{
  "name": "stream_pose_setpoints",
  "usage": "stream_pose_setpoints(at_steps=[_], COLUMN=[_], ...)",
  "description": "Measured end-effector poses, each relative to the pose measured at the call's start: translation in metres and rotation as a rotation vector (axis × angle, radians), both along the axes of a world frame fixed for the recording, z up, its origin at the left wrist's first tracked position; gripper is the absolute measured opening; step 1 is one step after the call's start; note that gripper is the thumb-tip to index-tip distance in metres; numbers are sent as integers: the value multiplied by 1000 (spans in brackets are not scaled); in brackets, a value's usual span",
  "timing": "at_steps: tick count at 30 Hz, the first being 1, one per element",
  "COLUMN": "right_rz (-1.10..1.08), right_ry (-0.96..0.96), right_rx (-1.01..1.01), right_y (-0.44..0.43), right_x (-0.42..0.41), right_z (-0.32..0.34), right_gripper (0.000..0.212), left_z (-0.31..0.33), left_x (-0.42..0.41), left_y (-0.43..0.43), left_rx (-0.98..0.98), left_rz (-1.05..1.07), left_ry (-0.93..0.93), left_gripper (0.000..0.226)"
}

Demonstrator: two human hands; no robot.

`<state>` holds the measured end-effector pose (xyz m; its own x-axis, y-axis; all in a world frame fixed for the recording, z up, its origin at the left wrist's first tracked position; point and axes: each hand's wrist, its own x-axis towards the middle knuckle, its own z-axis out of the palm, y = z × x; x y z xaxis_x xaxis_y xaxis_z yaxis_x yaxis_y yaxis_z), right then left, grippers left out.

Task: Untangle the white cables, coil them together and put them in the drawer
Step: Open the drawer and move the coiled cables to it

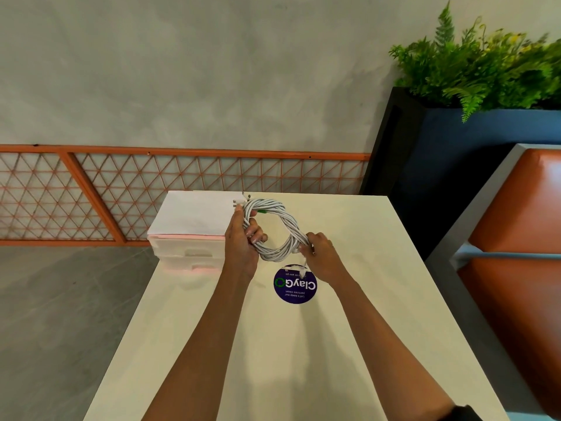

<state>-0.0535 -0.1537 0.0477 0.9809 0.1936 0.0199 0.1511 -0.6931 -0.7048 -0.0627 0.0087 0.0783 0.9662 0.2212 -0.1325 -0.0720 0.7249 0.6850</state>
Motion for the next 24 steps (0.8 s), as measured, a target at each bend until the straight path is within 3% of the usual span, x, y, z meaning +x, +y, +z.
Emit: stream_pose_setpoints(at_steps=[4,8,13,18,22,24], right_rz=[6,36,-127,-405,-519,-522], right_ry=[35,241,342,324,276,199], right_rx=[82,439,703,980,933,862], right_y=[-2,-1,1,-1,-6,-12], right_x=[-1,-9,-7,-1,-1,-1], right_z=[-5,4,0,0,0,-2], right_gripper=[16,23,28,26,27,26], left_z=[-9,-15,-18,-23,-32,-34], left_x=[-2,-5,-9,-15,-12,-8], left_y=[3,2,-2,0,5,7], left_rx=[-144,-190,-184,185,473,571], left_rz=[-21,-49,-93,-254,-421,-352], left_ry=[-11,-44,-26,23,224,392], left_gripper=[39,38,32,28,31,69])
